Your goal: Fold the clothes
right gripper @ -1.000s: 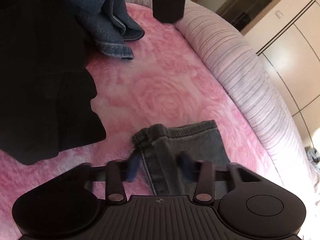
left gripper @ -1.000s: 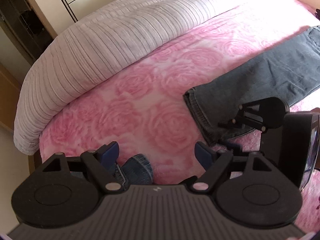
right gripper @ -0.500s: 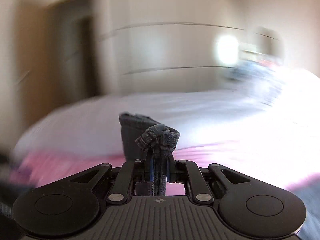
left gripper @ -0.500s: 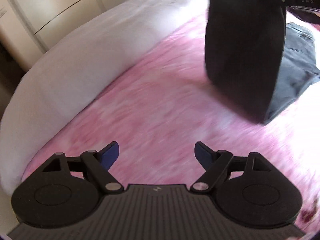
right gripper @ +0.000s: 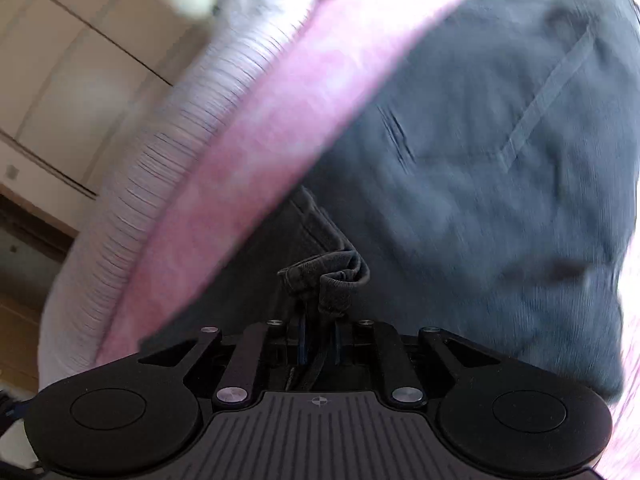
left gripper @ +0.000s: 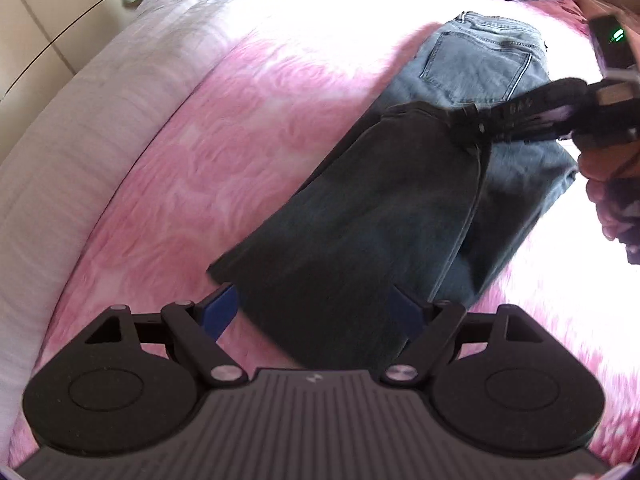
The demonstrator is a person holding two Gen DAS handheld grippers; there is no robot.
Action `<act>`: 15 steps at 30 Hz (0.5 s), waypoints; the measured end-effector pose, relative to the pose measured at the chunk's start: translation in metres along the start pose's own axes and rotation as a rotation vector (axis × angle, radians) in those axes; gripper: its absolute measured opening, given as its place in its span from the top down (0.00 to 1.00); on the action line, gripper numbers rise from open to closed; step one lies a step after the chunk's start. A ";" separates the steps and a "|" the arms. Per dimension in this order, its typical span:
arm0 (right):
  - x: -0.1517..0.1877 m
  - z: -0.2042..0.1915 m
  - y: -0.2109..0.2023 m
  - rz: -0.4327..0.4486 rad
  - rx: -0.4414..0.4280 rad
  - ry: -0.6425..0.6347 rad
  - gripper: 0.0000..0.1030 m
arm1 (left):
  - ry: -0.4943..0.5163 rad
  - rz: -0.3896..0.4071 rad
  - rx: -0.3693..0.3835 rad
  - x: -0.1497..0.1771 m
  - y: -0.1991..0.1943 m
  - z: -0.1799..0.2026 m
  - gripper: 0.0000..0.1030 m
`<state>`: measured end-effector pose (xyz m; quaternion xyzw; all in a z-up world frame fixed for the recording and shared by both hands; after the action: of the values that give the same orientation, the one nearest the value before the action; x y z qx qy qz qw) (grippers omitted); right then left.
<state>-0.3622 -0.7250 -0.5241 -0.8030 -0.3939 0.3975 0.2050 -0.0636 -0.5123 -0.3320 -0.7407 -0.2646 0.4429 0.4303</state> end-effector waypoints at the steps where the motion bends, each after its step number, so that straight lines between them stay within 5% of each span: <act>1: -0.004 -0.003 -0.002 0.006 -0.019 -0.014 0.89 | 0.007 -0.001 0.001 -0.006 0.003 0.002 0.22; 6: -0.005 0.027 0.031 -0.087 -0.010 0.068 0.89 | 0.056 -0.021 0.006 -0.021 0.023 0.008 0.22; 11: -0.024 0.013 0.023 -0.032 -0.054 -0.047 0.89 | 0.065 -0.060 0.023 -0.016 0.045 0.014 0.22; 15: -0.003 0.043 0.039 -0.157 -0.014 0.054 0.87 | 0.077 -0.106 0.033 -0.010 0.061 0.013 0.22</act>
<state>-0.3798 -0.7500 -0.5735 -0.7814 -0.4528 0.3557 0.2405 -0.0794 -0.5445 -0.3842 -0.7348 -0.2794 0.3949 0.4754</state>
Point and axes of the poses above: each gripper's, at about its wrist camera, not at the fingertips, and y roughly the way its jaws point, z to its right, x to its underside, the point moved 8 cm from there along y, roughly the way its jaws point, and after that the axes turned 3 degrees about -z, right-handed, at the moved point
